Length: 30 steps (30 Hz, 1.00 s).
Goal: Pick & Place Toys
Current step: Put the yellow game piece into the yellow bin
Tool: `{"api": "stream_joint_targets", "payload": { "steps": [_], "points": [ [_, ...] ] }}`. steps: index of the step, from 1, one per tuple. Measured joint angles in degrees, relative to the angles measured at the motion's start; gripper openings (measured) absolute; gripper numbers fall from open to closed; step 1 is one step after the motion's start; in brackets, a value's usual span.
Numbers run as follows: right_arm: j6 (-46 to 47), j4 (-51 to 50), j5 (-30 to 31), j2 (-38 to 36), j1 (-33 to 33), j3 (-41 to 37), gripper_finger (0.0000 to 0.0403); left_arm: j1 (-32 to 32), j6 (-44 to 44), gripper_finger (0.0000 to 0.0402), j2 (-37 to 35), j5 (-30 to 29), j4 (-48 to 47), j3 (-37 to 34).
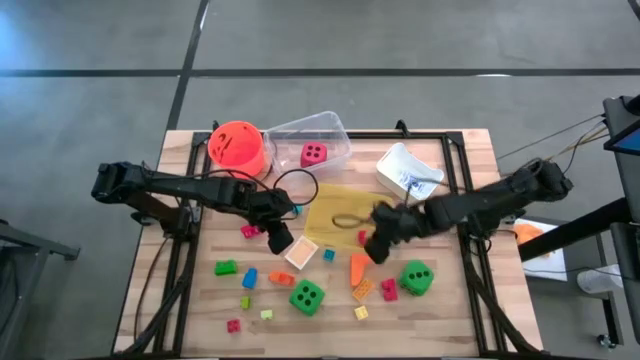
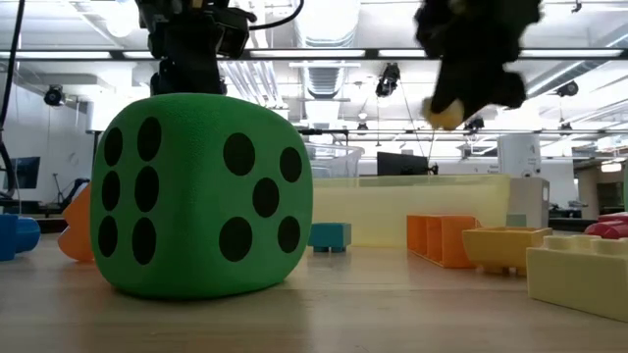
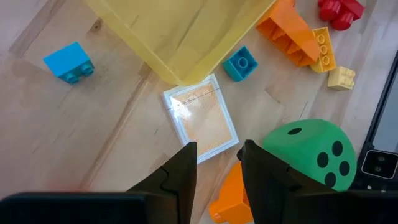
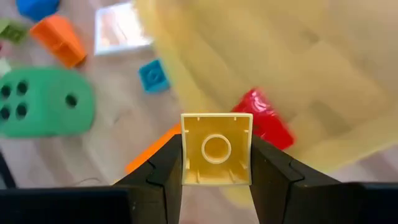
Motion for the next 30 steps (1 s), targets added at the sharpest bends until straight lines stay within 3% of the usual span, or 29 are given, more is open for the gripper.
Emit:
{"api": "stream_joint_targets", "payload": {
  "steps": [7,15,30],
  "points": [
    [-13.2,-1.1,-4.2,3.2,-12.2,0.2,0.0127,0.0,-1.3,0.0121,0.0,1.9,-0.5,0.0],
    [-29.5,-1.5,-5.9,10.7,-15.5,0.2,0.0127,-1.6,-1.5,0.0121,0.0,4.6,-4.4,0.0],
    [-32.3,-0.4,-7.0,19.0,-16.8,0.0,0.0127,-2.6,-1.3,0.0121,0.0,4.3,-8.9,0.0]
  ]
}}
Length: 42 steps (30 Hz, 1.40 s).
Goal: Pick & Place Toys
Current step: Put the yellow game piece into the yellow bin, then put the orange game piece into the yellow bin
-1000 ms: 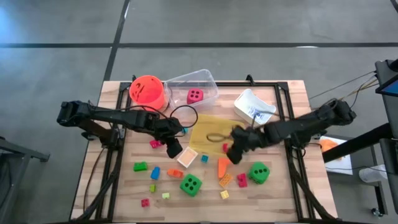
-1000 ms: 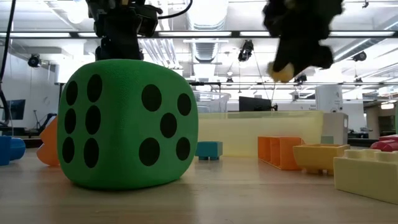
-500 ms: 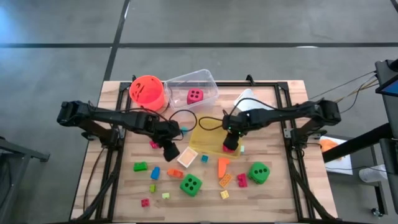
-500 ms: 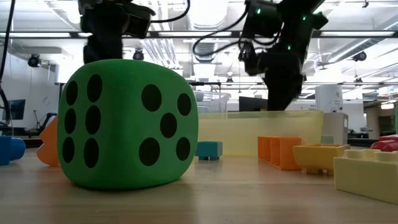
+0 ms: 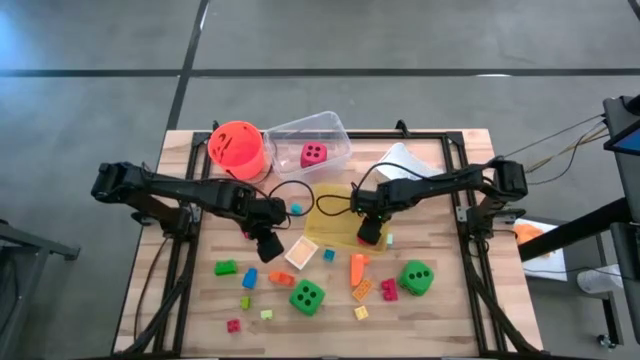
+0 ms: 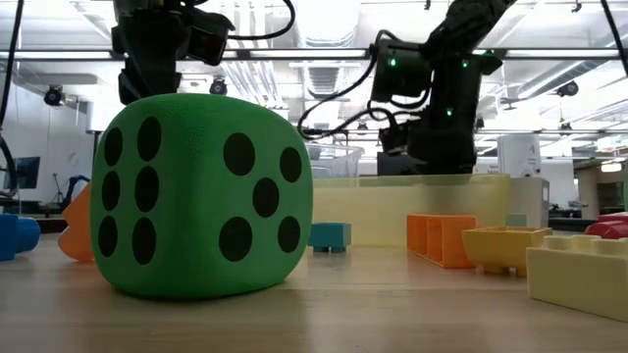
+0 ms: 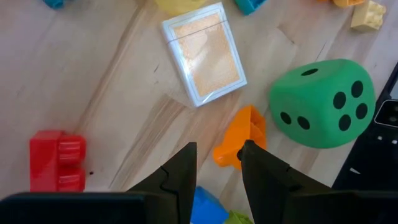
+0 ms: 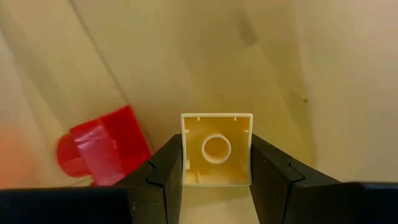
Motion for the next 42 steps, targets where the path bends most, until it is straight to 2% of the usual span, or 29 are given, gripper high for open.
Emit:
{"api": "stream_joint_targets", "payload": {
  "steps": [13,20,24,30,33,38,42],
  "points": [
    [-1.0,0.3,0.0,0.7,0.0,0.0,0.0131,0.0,0.2,0.0121,0.0,-0.5,0.0,0.0],
    [-0.8,0.3,0.2,0.3,0.0,0.0,0.0201,0.0,0.0,0.0121,0.0,-0.5,0.0,0.0],
    [-1.1,0.3,0.5,-1.1,0.0,0.0,0.0216,0.0,0.0,0.0121,0.0,-0.5,0.0,0.0],
    [0.1,-1.1,2.6,-5.6,0.1,0.0,0.0219,0.0,3.6,0.0121,0.0,-0.5,0.6,-0.1],
    [3.2,-2.4,3.1,-9.1,0.1,0.0,0.022,0.0,5.8,0.0121,0.0,-0.5,4.3,-1.8],
    [9.6,-3.7,3.6,-16.1,0.9,0.0,0.0221,0.1,-3.0,0.0129,0.0,-0.4,12.1,-6.4],
    [14.8,-3.6,7.3,-21.7,3.1,0.0,0.0221,0.1,-8.1,0.0163,0.0,0.2,16.1,-9.7]
  ]
}}
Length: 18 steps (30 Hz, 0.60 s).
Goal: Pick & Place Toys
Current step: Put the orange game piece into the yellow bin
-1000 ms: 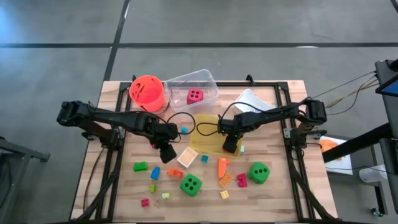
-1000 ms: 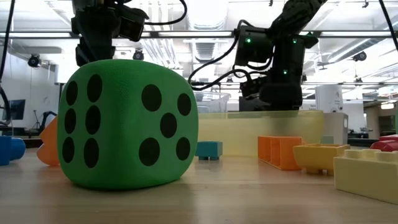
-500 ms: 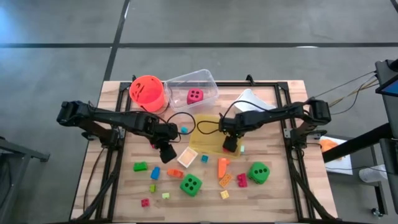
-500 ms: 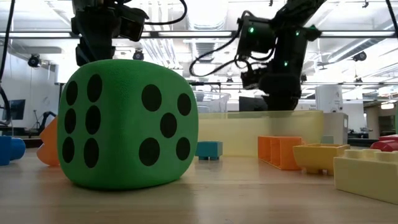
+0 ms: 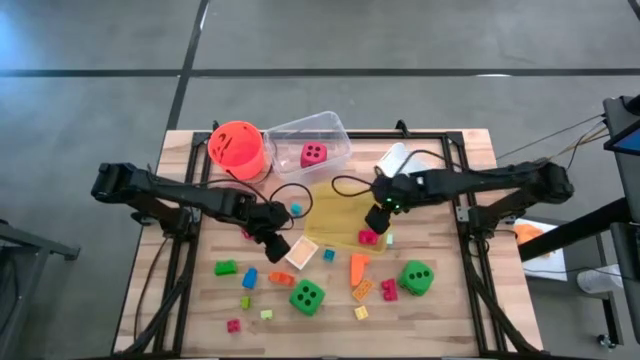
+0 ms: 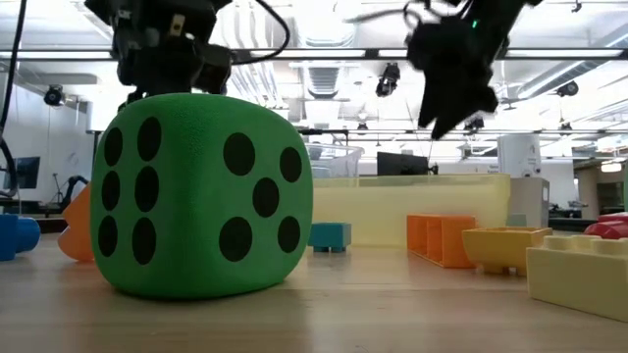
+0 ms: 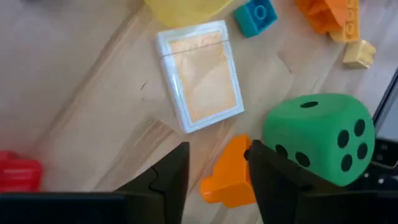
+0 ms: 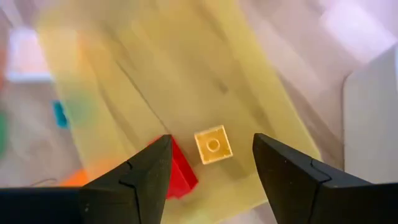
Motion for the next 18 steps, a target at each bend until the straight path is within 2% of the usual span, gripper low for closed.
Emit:
{"api": "stream_joint_targets", "payload": {
  "steps": [6,11,15,18],
  "points": [
    [5.3,0.3,3.0,-5.8,4.8,0.0,0.0221,0.0,-0.3,0.0235,0.0,4.3,0.7,-1.6],
    [8.2,0.3,6.0,-6.8,9.0,0.0,0.0221,-1.8,6.5,0.027,0.0,10.0,0.3,-0.7],
    [9.5,0.3,6.5,-5.8,10.9,0.0,0.0221,-6.8,15.3,0.0275,0.0,9.3,0.2,-0.4],
    [10.5,0.3,6.5,-4.5,11.9,0.0,0.0221,-11.7,21.8,0.0276,0.0,3.2,0.0,-0.9]
  ]
}}
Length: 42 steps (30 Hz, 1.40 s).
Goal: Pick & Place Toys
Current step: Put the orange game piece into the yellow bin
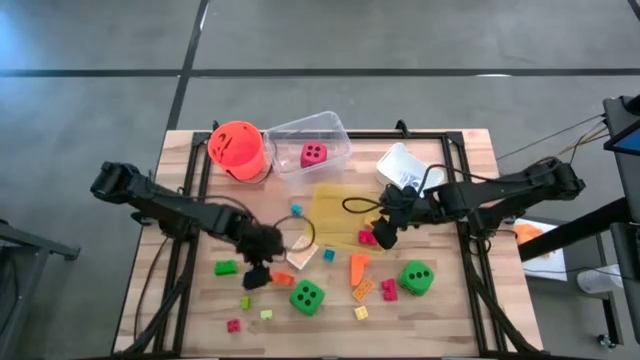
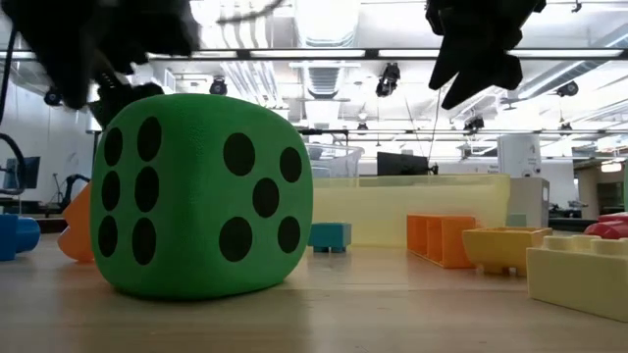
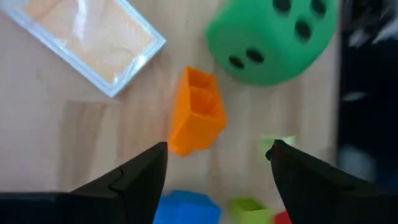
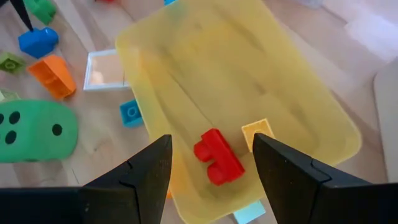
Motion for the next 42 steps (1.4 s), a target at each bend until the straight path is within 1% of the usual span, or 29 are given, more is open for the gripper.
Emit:
{"api": "stream_joint_targets", "payload": {
  "steps": [2,5,6,8,12,16,24,32,38,42],
  "points": [
    [0.2,0.0,0.0,0.7,0.6,0.0,0.0221,-3.1,3.4,0.0276,0.0,-5.5,0.3,-0.7],
    [0.2,0.0,0.0,1.8,1.1,0.0,0.0221,-6.8,5.2,0.0276,0.0,-13.7,2.1,-2.0],
    [0.2,0.0,-0.1,2.0,1.2,0.0,0.0221,-7.4,5.5,0.0276,0.0,-15.7,3.4,-2.7],
    [0.3,0.0,-0.1,2.5,1.4,0.0,0.0221,-8.2,5.6,0.0276,0.0,-17.7,7.1,-4.4],
    [0.5,0.1,-0.1,2.8,1.4,0.0,0.0221,-8.8,5.6,0.0276,0.0,-17.7,14.3,-8.1],
    [0.3,0.0,-0.1,2.6,1.4,0.0,0.0221,-8.9,3.4,0.0276,0.0,-17.6,17.3,-10.6],
    [0.4,-0.2,-0.2,2.2,1.4,0.0,0.0221,-9.8,4.6,0.0276,0.0,-17.9,23.2,-12.5],
    [0.2,-0.2,-0.3,2.2,1.4,0.0,0.0221,-10.9,7.6,0.0276,0.1,-21.4,24.6,-13.0],
    [0.2,-0.2,-0.3,2.2,1.4,0.0,0.0221,-11.0,10.0,0.0276,0.1,-21.5,25.9,-13.3],
    [0.2,-0.2,-0.3,2.2,1.4,0.0,0.0221,-11.2,10.1,0.0276,0.2,-21.5,26.2,-14.4]
  ]
}}
